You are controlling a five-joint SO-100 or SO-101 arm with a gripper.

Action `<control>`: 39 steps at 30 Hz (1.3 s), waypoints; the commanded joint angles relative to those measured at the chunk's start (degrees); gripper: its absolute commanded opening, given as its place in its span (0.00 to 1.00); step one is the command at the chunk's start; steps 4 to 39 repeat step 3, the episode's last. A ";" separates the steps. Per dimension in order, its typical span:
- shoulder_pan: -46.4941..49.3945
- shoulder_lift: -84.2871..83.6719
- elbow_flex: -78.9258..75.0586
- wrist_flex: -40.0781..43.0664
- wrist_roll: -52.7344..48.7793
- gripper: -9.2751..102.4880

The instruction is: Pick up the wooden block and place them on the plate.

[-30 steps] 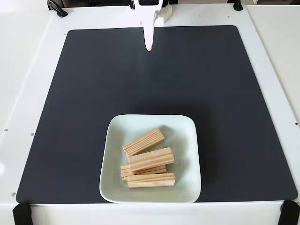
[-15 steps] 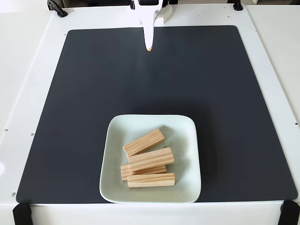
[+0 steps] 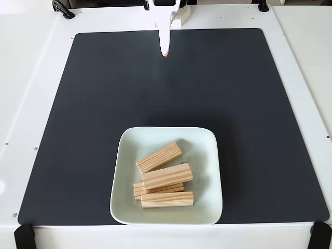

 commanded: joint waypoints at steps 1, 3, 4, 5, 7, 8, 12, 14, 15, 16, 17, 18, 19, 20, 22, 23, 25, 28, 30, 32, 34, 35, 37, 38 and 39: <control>-0.35 0.26 0.00 0.26 0.09 0.08; -0.35 0.26 0.00 0.26 0.09 0.08; -0.35 0.26 0.00 0.26 0.09 0.08; -0.35 0.26 0.00 0.26 0.09 0.08; -0.35 0.26 0.00 0.26 0.09 0.08; -0.35 0.26 0.00 0.26 0.09 0.08; -0.35 0.26 0.00 0.26 0.09 0.08; -0.35 0.26 0.00 0.26 0.09 0.08; -0.35 0.26 0.00 0.26 0.09 0.08; -0.35 0.26 0.00 0.26 0.09 0.08; -0.35 0.26 0.00 0.26 0.09 0.08; -0.35 0.26 0.00 0.26 0.09 0.08; -0.35 0.26 0.00 0.26 0.09 0.08; -0.35 0.26 0.00 0.26 0.09 0.08; -0.35 0.26 0.00 0.26 0.09 0.08; -0.35 0.26 0.00 0.26 0.09 0.08; -0.35 0.26 0.00 0.26 0.09 0.08; -0.35 0.26 0.00 0.26 0.09 0.08; -0.35 0.26 0.00 0.26 0.09 0.08; -0.35 0.26 0.00 0.26 0.09 0.08; -0.35 0.26 0.00 0.26 0.09 0.08; -0.35 0.26 0.00 0.26 0.09 0.08; -0.35 0.26 0.00 0.26 0.09 0.08; -0.35 0.26 0.00 0.26 0.09 0.08; -0.35 0.26 0.00 0.26 0.09 0.08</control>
